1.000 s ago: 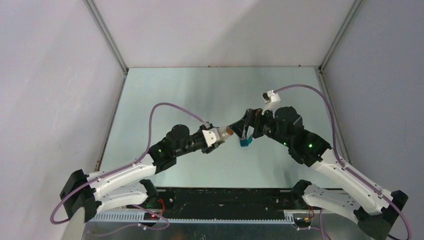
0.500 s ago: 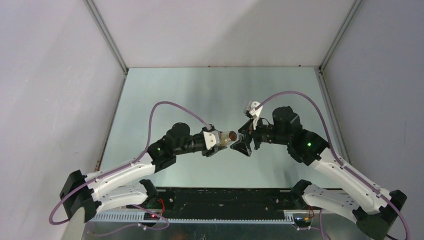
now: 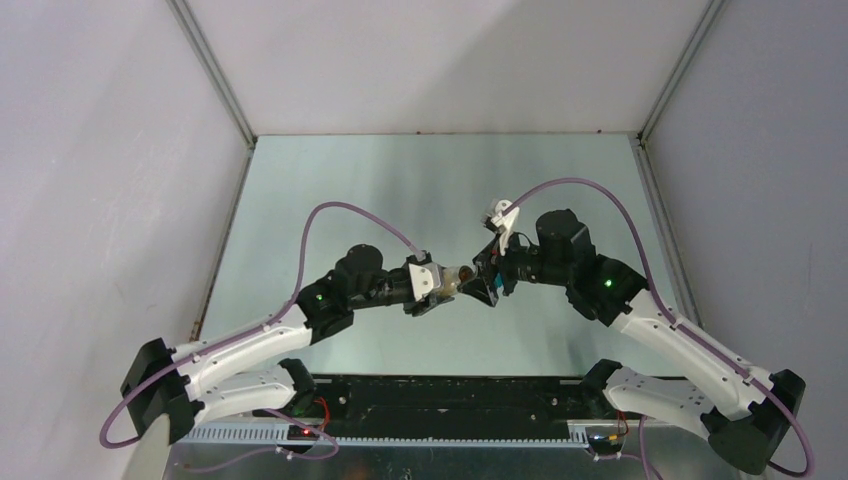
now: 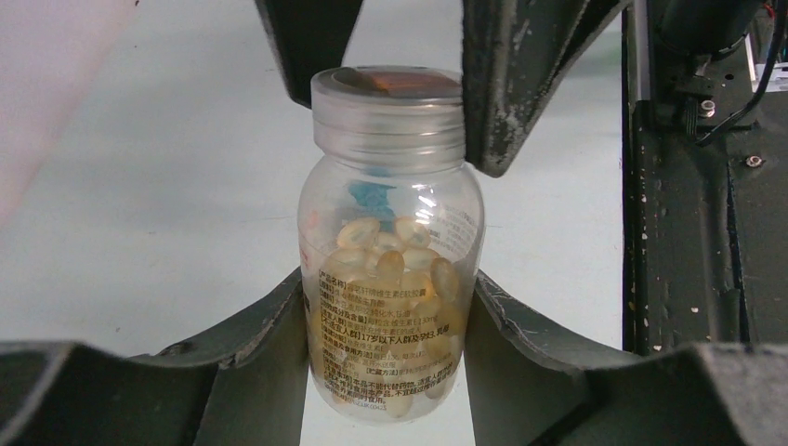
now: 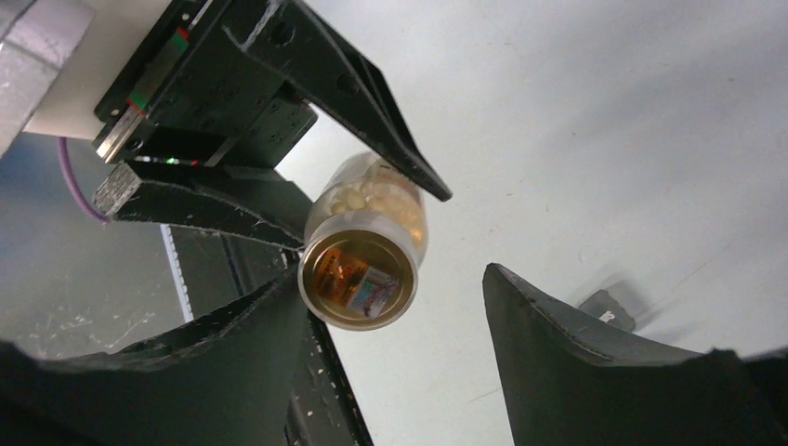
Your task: Sort the pills into containers
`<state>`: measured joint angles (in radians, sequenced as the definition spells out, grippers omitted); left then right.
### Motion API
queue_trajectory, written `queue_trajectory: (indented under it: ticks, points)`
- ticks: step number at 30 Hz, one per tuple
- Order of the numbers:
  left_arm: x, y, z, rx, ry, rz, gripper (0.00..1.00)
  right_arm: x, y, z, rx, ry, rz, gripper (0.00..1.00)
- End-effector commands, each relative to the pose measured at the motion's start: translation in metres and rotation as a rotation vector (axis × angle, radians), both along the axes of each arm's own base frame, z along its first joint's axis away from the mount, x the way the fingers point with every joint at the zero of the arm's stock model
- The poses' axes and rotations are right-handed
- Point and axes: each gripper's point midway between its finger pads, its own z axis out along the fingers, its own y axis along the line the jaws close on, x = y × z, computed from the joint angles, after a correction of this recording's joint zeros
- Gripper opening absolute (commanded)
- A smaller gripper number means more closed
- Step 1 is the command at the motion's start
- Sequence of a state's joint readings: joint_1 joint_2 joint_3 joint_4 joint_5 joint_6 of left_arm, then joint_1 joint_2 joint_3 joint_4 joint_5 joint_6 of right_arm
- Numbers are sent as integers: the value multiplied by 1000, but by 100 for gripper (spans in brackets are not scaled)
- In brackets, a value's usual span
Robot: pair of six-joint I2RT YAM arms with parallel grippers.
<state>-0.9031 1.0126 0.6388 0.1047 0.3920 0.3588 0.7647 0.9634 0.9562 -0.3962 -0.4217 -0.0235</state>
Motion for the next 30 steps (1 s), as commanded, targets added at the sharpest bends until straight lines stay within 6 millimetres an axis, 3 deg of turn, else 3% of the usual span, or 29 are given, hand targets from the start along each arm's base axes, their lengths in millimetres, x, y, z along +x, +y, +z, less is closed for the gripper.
queue_trajectory:
  ticks: [1, 15, 20, 25, 30]
  points:
    - [0, -8, 31, -62, -53, -28, 0, 18, 4, 34, 82, -56, -80, 74]
    - [2, -8, 32, -68, -62, -17, 0, 68, -2, 31, 128, 127, -456, 71]
    - [6, -6, 31, -64, -68, 7, 0, 65, -4, 34, 134, 146, -462, 68]
    - [9, -4, 29, -57, -69, 24, 0, 53, -11, 47, 174, 163, -430, 81]
    - [10, -4, 29, -57, -71, 29, 0, 38, -14, 63, 204, 124, -325, 86]
